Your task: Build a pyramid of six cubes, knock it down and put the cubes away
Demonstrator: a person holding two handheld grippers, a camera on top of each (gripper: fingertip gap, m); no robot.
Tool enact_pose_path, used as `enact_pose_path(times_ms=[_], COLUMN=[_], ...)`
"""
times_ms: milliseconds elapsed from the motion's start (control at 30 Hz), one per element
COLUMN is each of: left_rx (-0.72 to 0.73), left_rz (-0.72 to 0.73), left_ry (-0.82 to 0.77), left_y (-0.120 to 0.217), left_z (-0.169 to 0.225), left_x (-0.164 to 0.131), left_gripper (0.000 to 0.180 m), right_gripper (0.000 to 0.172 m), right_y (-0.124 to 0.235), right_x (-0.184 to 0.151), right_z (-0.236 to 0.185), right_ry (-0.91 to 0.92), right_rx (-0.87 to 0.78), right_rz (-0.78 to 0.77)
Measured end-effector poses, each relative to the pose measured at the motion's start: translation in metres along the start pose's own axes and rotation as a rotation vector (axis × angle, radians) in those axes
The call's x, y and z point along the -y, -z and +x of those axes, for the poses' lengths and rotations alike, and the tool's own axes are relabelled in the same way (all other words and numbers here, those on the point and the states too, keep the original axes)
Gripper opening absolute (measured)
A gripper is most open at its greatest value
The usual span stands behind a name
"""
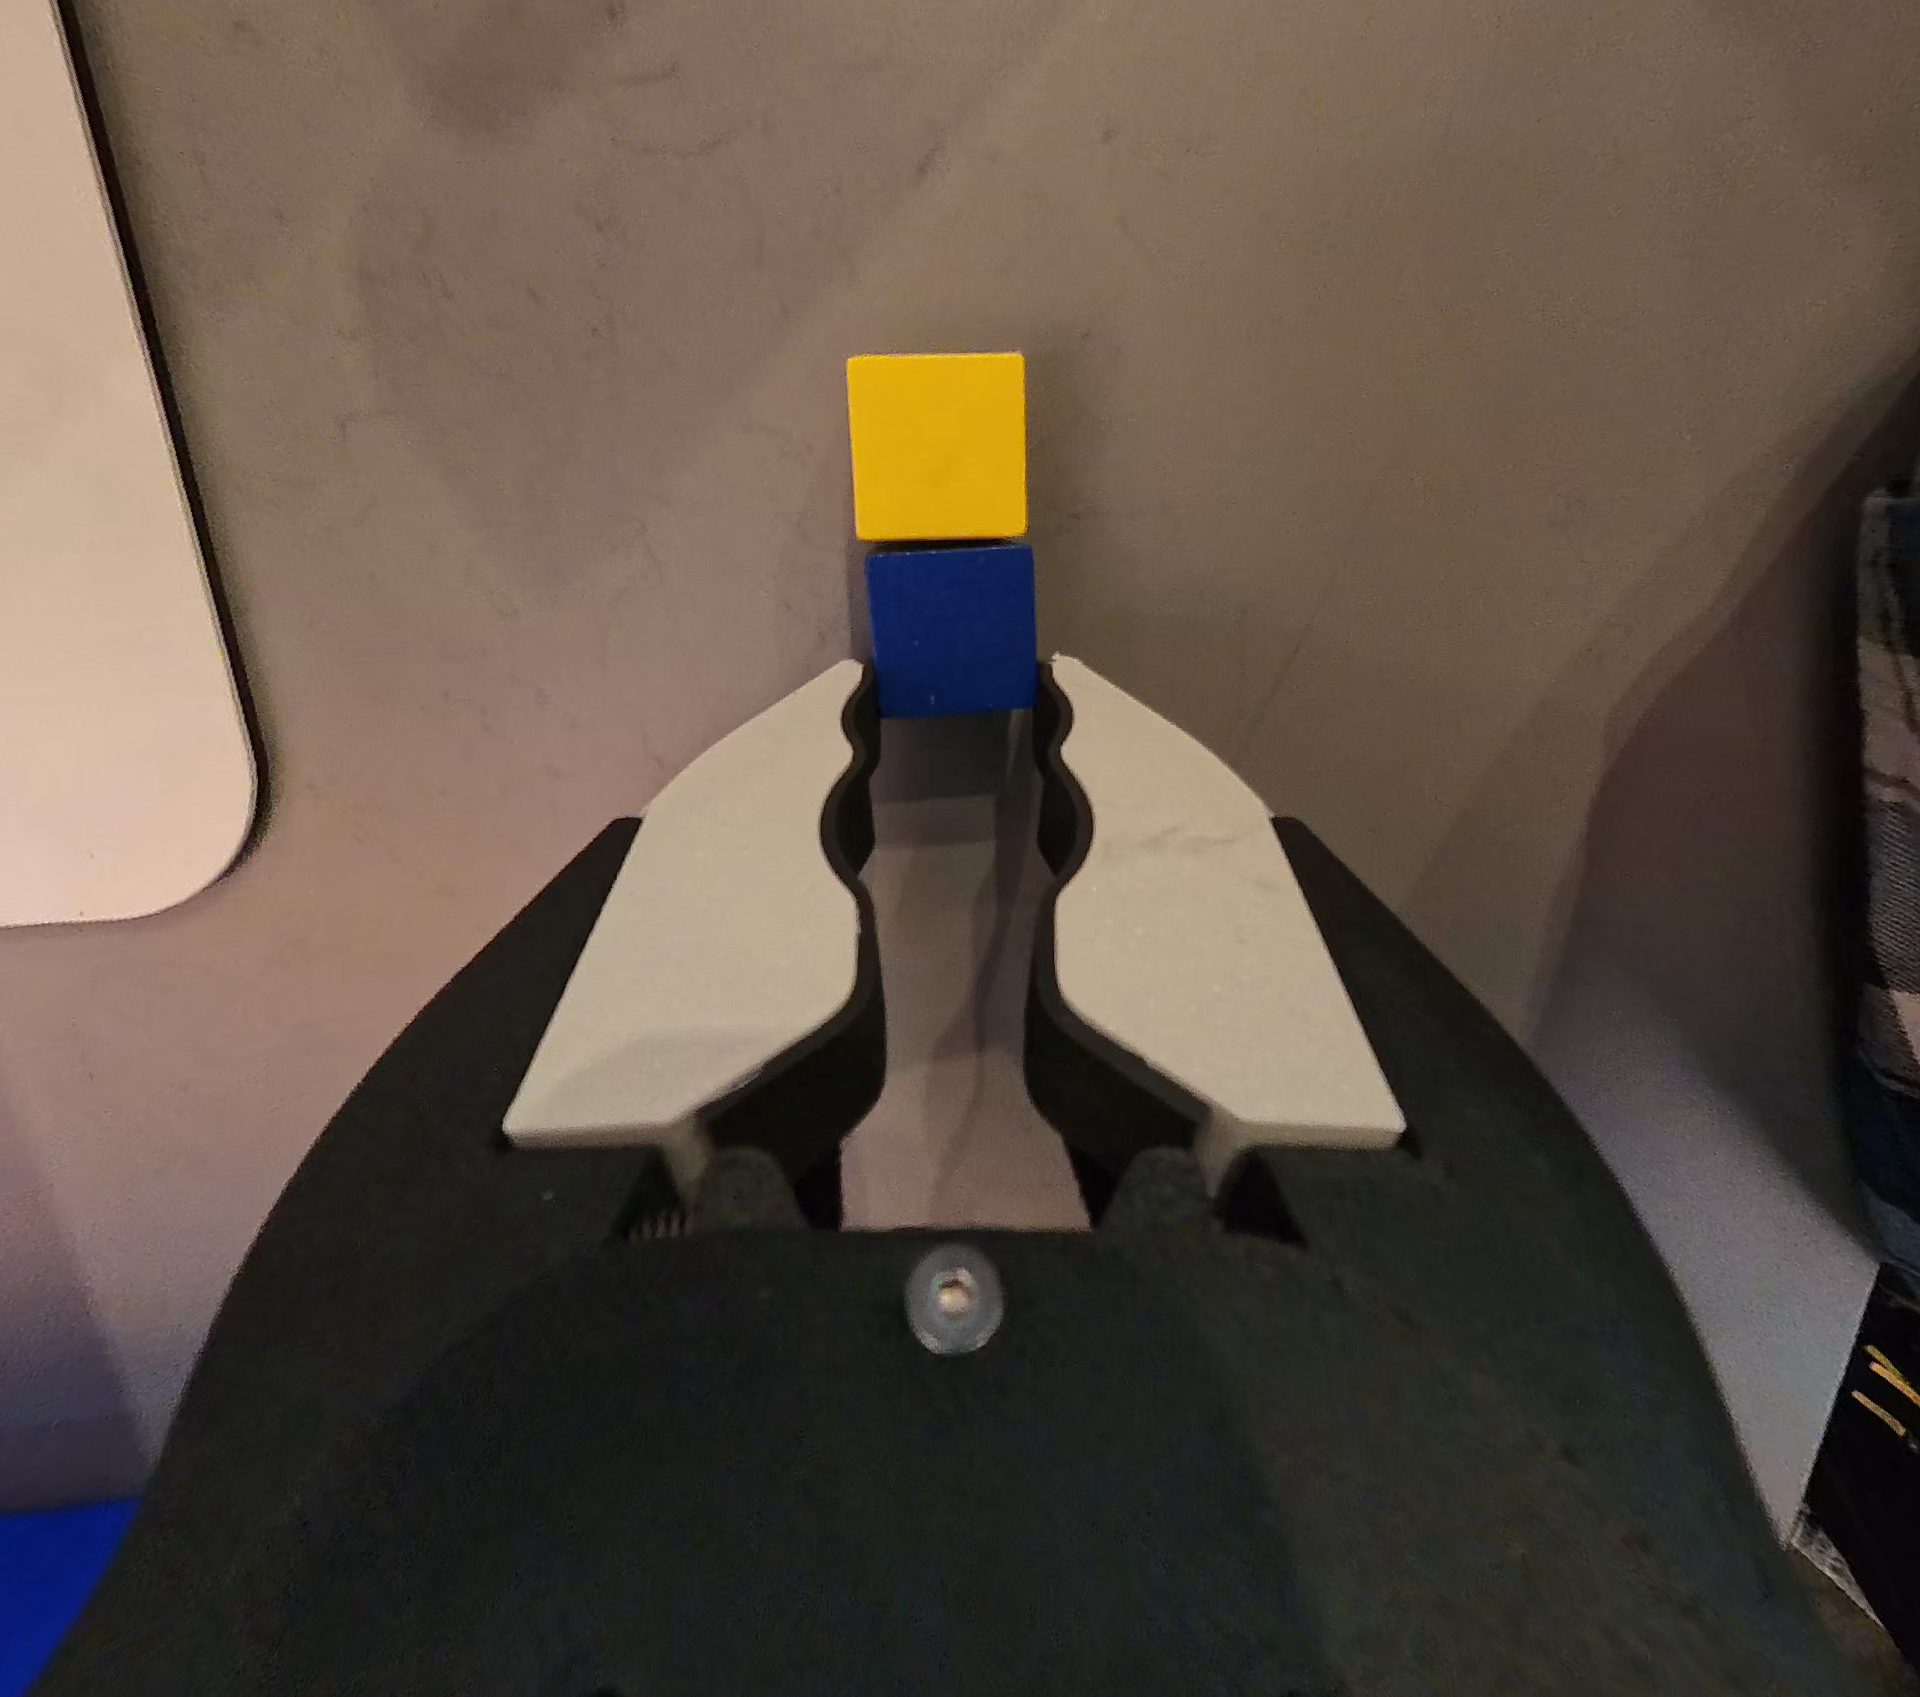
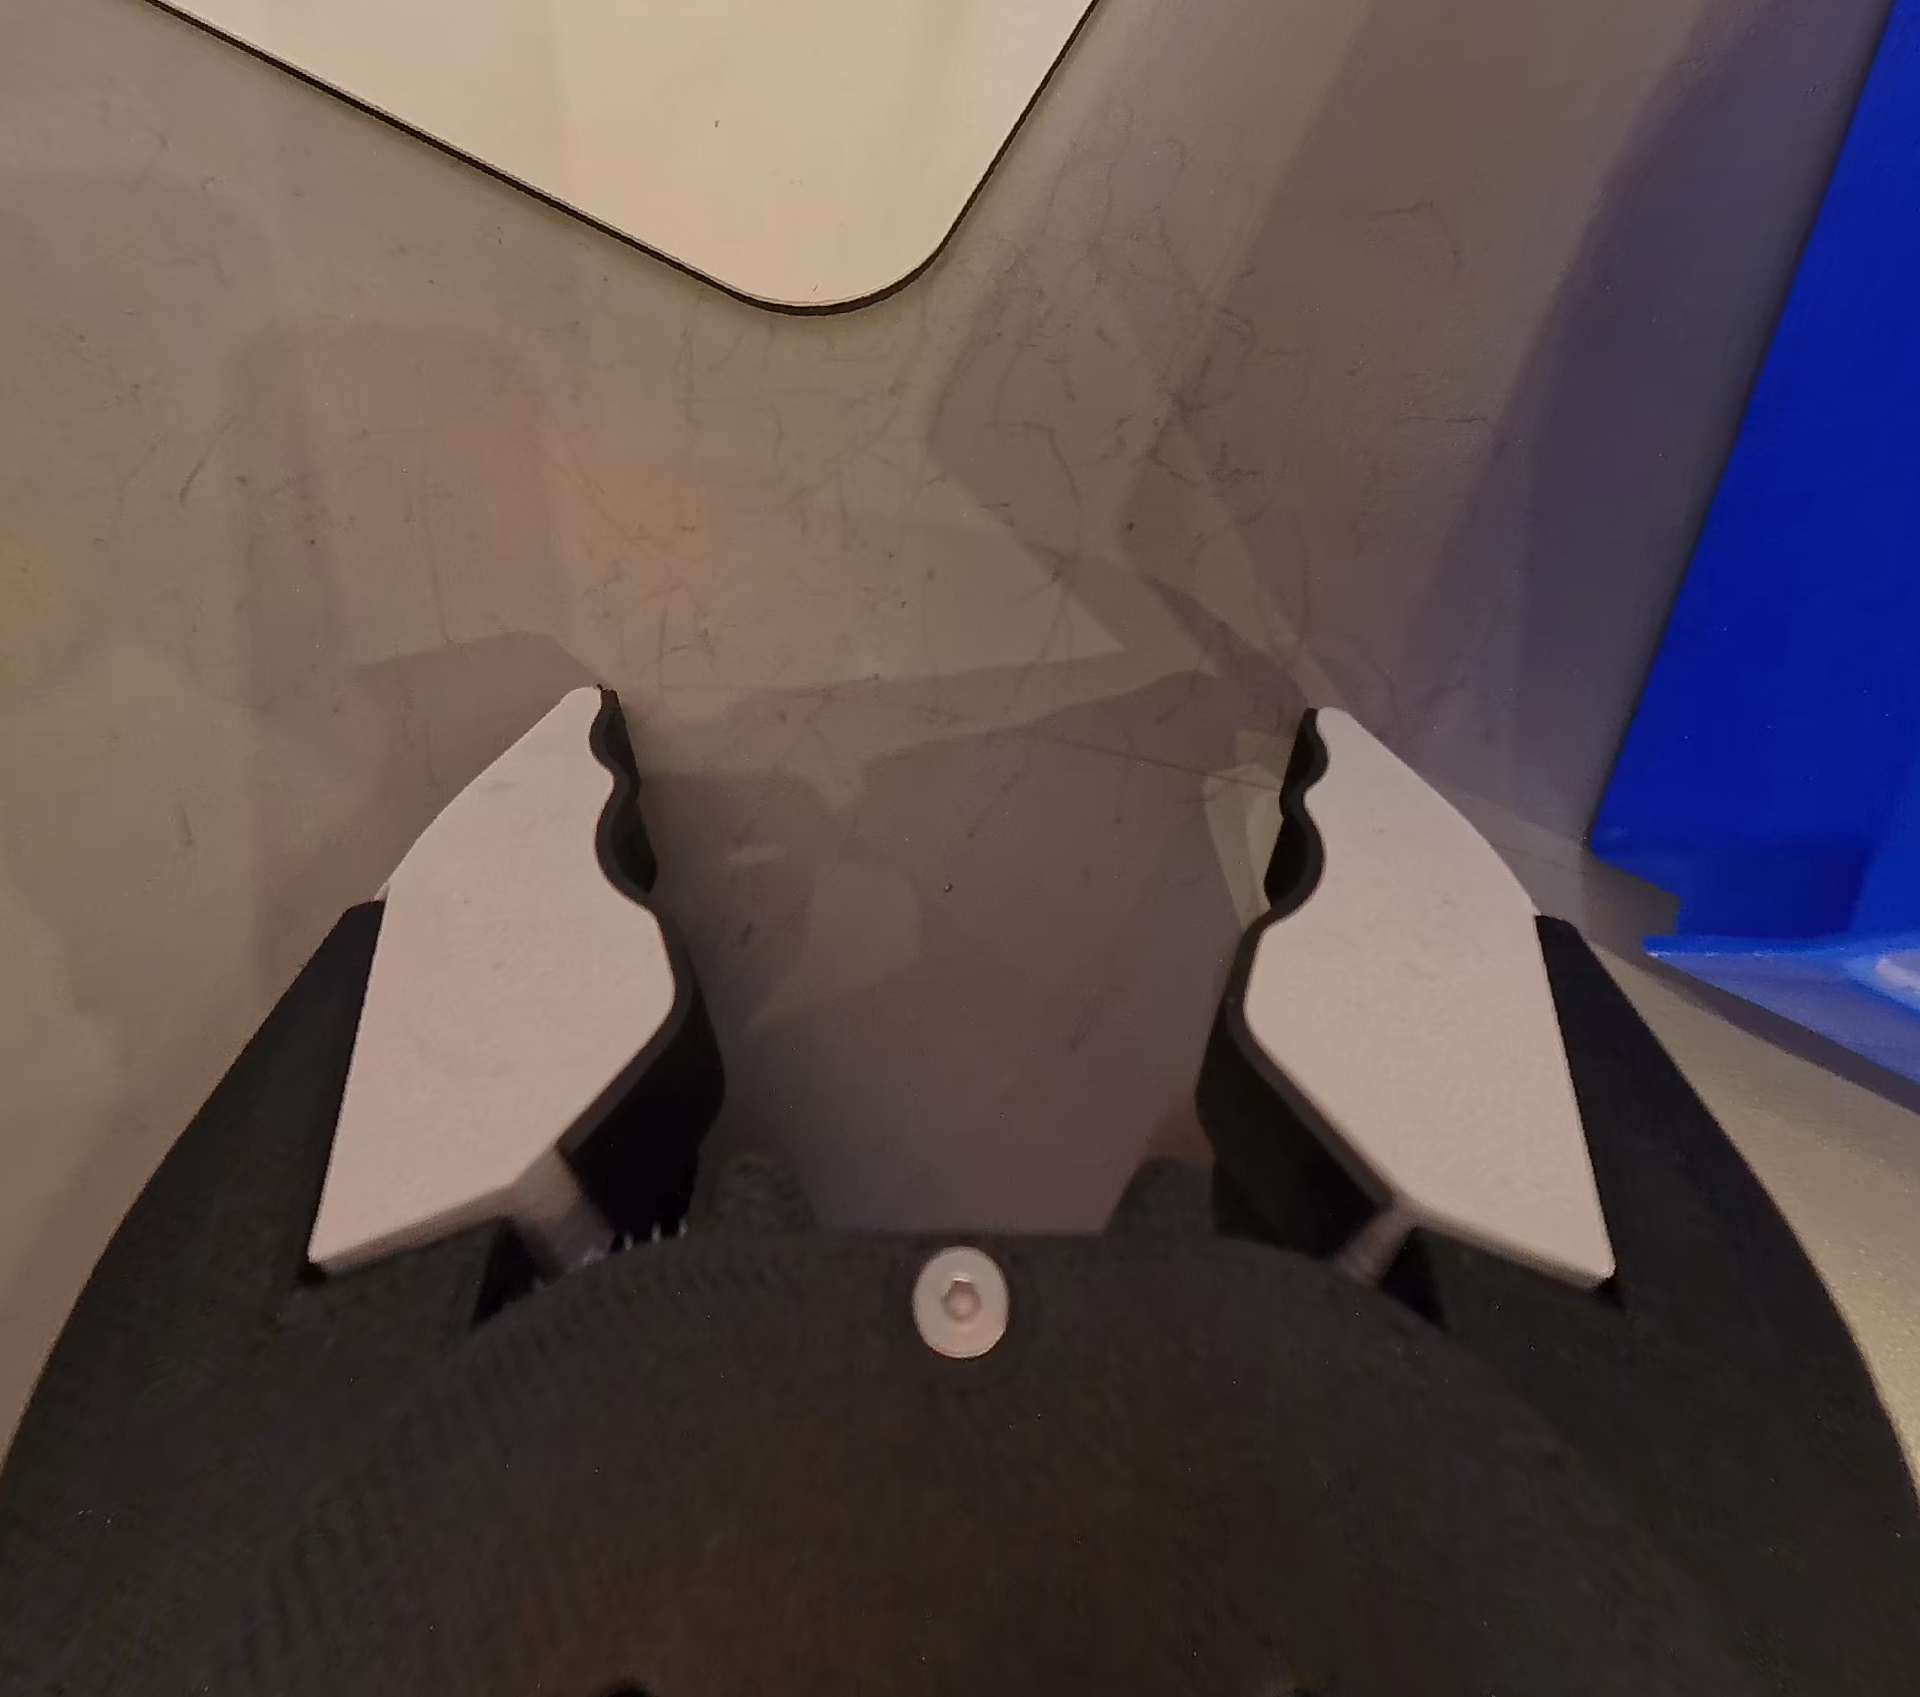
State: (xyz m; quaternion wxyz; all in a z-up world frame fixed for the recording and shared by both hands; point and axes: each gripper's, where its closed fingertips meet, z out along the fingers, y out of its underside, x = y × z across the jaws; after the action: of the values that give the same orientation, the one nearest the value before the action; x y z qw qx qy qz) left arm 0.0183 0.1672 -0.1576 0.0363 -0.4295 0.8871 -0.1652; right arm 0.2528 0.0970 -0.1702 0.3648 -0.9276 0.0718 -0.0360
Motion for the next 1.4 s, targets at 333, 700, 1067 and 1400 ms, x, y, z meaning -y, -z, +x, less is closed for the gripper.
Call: enact_pose_path(times_ms=[333,700,1067,1400], left_rx=[-0.009,-0.002,0.432,0.406], left_rz=[0.0,0.106,0.051,-0.191], left_ry=[-0.01,0.03,0.319,0.36], left_y=[-0.002,0.041,0.175,0.14], left_z=[-0.001,0.0,-0.177,-0.264], left_x=[0.001,0.005,-0.138,-0.21], left_gripper=[0.027,0.054,0.046,0.058], right_gripper=[0.117,0.117,0.117,0.116], right_y=[0.0,0.0,0.0,0.0], right_x=[0.0,0.0,0.0,0.0], right_z=[0.0,0.0,0.0,0.0], right_ry=[-0.001,-0.001,-0.002,-0.003], right_rx=[-0.001,-0.001,-0.002,-0.003], right_rz=[0.0,0.001,0.001,0.001])
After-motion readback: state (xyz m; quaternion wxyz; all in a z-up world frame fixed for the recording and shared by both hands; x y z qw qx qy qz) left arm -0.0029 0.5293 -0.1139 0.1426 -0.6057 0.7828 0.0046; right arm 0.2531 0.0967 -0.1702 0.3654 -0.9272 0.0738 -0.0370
